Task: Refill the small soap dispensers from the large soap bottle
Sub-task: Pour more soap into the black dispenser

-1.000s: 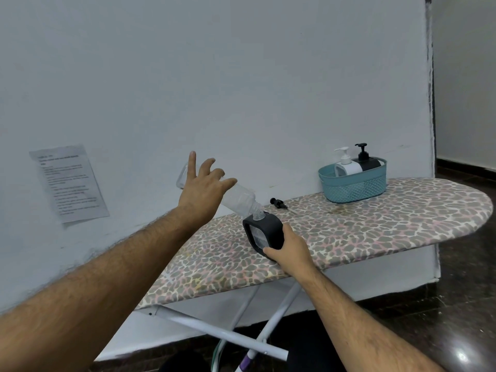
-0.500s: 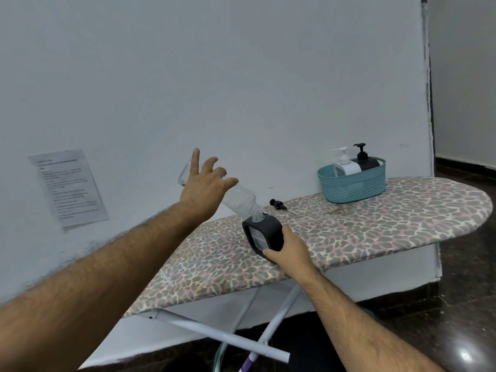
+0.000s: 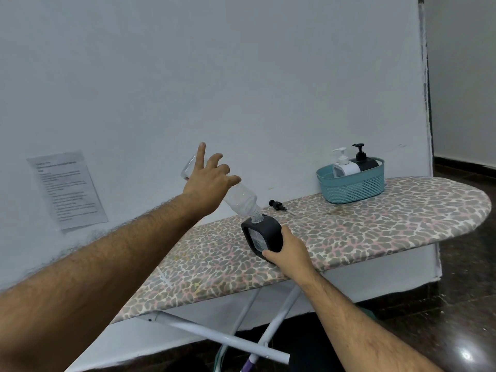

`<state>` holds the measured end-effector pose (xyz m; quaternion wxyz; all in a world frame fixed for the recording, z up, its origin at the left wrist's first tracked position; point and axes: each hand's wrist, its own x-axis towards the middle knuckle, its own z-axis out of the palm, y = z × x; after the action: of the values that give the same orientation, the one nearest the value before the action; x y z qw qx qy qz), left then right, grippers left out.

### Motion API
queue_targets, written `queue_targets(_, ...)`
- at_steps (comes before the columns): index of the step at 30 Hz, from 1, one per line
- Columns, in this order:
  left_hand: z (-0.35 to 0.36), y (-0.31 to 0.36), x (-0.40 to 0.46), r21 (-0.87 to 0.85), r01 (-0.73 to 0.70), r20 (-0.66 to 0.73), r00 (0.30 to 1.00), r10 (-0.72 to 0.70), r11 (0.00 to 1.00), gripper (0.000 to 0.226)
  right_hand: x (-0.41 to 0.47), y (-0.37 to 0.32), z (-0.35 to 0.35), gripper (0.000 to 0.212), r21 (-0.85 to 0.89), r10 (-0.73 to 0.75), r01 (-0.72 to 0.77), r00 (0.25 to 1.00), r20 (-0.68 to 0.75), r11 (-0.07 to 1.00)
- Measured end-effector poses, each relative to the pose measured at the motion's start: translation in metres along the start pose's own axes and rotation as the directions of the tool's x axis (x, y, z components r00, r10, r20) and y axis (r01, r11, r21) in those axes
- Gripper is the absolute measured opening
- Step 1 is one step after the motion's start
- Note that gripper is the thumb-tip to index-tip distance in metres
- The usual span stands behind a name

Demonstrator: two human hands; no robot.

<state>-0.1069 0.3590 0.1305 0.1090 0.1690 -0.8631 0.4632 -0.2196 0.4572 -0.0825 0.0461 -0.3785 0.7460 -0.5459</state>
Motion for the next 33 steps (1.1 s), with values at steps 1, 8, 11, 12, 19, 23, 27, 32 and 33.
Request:
queue_targets(1, 0.0, 0.0, 0.001, 0.003, -0.001, 0.002, 1.0, 0.001, 1.0, 0.063, 0.0, 0.0, 0.0, 0.049, 0.001, -0.001, 0.001, 1.0, 0.0, 1.0)
queue_targets(8, -0.008, 0.001, 0.007, 0.015, -0.019, 0.024, 1.0, 0.019, 1.0, 0.063, 0.0, 0.0, 0.0, 0.05, -0.002, 0.013, -0.013, 1.0, 0.003, 1.0)
queue_targets(11, -0.011, 0.002, 0.01, 0.034, -0.03, 0.033, 0.999, 0.029, 0.999, 0.062, 0.0, -0.001, 0.0, 0.052, -0.007, 0.014, -0.014, 1.0, 0.005, 1.0)
queue_targets(12, -0.011, 0.002, 0.011, 0.039, -0.032, 0.037, 0.999, 0.031, 0.999, 0.062, 0.0, -0.001, 0.0, 0.052, -0.008, 0.015, -0.015, 1.0, 0.004, 1.0)
queue_targets(19, -0.017, 0.002, 0.016, 0.076, -0.054, 0.076, 0.996, 0.048, 0.996, 0.059, 0.0, 0.0, 0.0, 0.051, -0.001, 0.008, -0.008, 1.0, 0.003, 1.0)
queue_targets(23, -0.021, 0.004, 0.02, 0.105, -0.061, 0.096, 0.994, 0.051, 0.993, 0.057, 0.0, -0.001, 0.0, 0.052, -0.005, 0.011, -0.011, 1.0, 0.002, 1.0)
queue_targets(27, -0.024, 0.005, 0.023, 0.126, -0.072, 0.105, 0.993, 0.059, 0.989, 0.053, -0.001, -0.002, -0.001, 0.049, -0.011, 0.01, -0.01, 1.0, 0.002, 1.0)
queue_targets(32, -0.027, 0.007, 0.026, 0.148, -0.079, 0.119, 0.991, 0.062, 0.986, 0.052, -0.001, -0.003, -0.002, 0.049, -0.009, 0.01, -0.01, 1.0, 0.003, 1.0)
queue_targets(33, -0.028, 0.007, 0.027, 0.152, -0.081, 0.123, 0.99, 0.062, 0.985, 0.052, -0.001, -0.003, -0.002, 0.05, -0.01, 0.01, -0.01, 1.0, 0.004, 1.0)
